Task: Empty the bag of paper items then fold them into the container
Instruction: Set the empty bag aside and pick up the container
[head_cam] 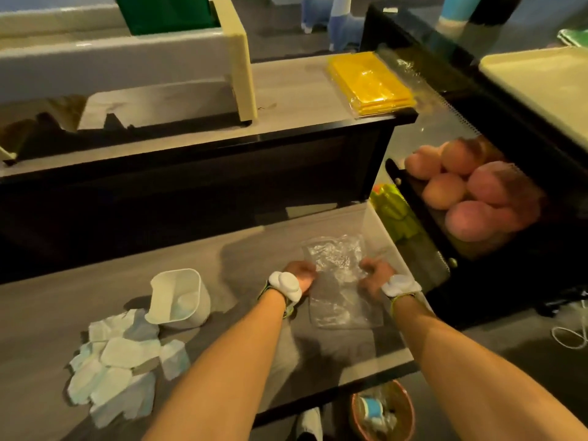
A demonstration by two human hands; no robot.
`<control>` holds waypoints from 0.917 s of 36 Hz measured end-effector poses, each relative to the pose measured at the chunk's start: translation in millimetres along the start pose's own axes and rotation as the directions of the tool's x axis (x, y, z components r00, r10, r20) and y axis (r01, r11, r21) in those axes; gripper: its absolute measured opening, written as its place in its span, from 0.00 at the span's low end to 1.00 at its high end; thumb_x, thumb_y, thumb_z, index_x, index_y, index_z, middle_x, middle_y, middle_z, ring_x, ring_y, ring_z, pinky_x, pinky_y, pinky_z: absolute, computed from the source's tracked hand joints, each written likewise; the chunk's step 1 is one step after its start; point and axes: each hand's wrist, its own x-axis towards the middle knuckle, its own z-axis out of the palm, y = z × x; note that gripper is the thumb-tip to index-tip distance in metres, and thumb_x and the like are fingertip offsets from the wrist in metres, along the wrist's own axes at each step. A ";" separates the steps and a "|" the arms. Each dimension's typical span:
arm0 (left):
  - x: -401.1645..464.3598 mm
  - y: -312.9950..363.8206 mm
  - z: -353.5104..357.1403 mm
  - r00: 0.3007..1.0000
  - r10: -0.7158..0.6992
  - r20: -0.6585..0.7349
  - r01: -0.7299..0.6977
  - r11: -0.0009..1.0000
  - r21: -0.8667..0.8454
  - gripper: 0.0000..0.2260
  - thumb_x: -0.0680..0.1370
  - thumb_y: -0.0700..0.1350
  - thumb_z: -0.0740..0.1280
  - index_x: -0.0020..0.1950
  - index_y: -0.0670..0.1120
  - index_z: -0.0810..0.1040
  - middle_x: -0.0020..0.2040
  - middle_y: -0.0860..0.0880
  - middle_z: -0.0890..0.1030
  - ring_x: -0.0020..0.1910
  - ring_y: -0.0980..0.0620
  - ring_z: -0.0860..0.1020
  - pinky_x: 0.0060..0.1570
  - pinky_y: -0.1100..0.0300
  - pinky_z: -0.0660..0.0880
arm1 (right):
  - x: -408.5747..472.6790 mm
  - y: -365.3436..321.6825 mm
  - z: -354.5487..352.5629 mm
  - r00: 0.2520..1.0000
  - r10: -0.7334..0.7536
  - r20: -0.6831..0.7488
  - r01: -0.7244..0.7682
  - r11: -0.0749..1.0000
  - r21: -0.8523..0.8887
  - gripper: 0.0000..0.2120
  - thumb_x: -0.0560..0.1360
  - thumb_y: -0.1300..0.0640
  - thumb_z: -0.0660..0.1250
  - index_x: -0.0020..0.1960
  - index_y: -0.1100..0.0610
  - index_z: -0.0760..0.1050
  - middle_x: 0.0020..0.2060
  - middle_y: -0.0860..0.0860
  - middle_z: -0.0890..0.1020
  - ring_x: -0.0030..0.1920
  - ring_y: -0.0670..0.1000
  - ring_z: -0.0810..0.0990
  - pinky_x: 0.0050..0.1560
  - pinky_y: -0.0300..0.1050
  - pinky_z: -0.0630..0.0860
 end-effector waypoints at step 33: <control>-153.3 8.3 -209.6 0.930 0.281 -0.238 -0.269 0.959 0.083 0.09 0.77 0.37 0.62 0.40 0.47 0.78 0.32 0.46 0.78 0.29 0.51 0.76 0.33 0.59 0.75 | -98.0 -140.7 171.9 0.946 -0.269 0.181 0.253 0.962 0.103 0.24 0.73 0.69 0.68 0.68 0.62 0.69 0.49 0.59 0.79 0.40 0.53 0.79 0.33 0.37 0.78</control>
